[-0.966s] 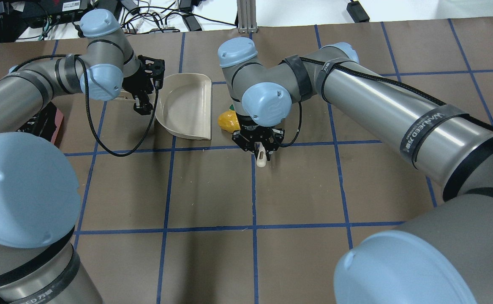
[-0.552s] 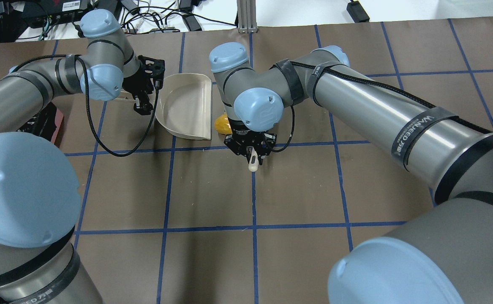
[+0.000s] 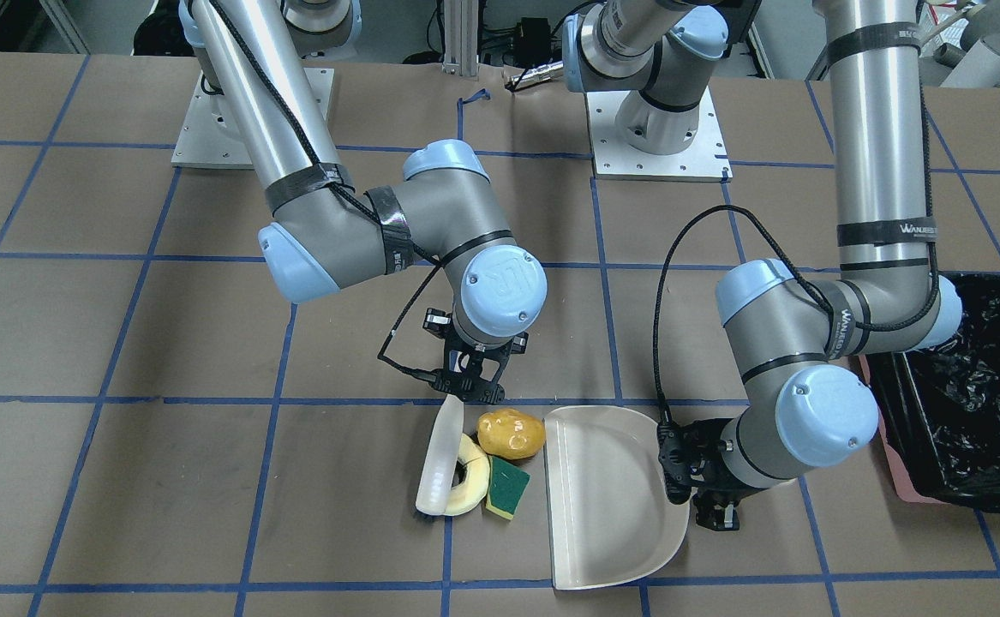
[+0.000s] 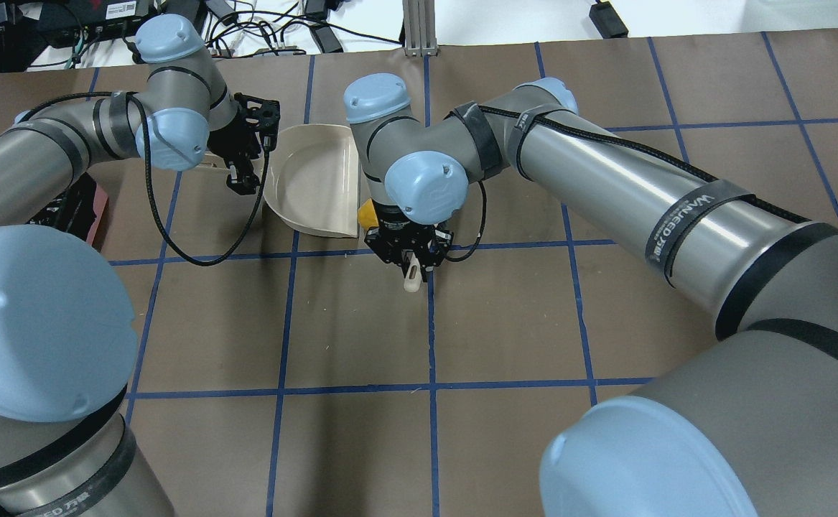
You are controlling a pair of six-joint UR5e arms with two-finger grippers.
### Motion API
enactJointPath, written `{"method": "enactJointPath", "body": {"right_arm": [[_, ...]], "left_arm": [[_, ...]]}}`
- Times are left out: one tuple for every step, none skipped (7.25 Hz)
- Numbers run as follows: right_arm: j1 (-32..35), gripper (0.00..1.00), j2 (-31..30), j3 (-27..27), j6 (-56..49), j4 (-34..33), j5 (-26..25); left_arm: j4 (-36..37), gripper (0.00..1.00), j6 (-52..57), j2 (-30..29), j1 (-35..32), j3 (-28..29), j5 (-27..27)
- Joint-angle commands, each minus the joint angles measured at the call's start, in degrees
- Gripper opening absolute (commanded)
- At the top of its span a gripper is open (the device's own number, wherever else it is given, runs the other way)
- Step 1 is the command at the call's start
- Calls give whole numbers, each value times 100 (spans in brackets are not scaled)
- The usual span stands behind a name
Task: Sweep and dump trash into bin
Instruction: 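Sweep the potato, sponge and food piece toward the dustpan with the brush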
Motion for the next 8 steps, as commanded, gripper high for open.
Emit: {"method": "enactJointPath", "body": {"right_arm": [[93, 7, 95, -140, 182, -14, 168], [111, 7, 87, -149, 252, -14, 178], [120, 7, 95, -254, 366, -6, 230], [146, 7, 104, -298, 436, -14, 396], [199, 7, 122, -307, 481, -23, 424], [217, 7, 148, -307, 490, -154, 433], [217, 7, 148, -307, 481, -207, 442], [225, 7, 148, -307, 498, -286, 668]], "left_arm": [[0, 2, 1, -5, 0, 7, 3], [0, 2, -8, -5, 0, 7, 3], [0, 2, -8, -5, 0, 7, 3], [0, 2, -8, -5, 0, 7, 3], [0, 2, -8, -5, 0, 7, 3], [0, 2, -8, -5, -9, 7, 3], [0, 2, -8, -5, 0, 7, 3], [0, 2, -8, -5, 0, 7, 3]]}}
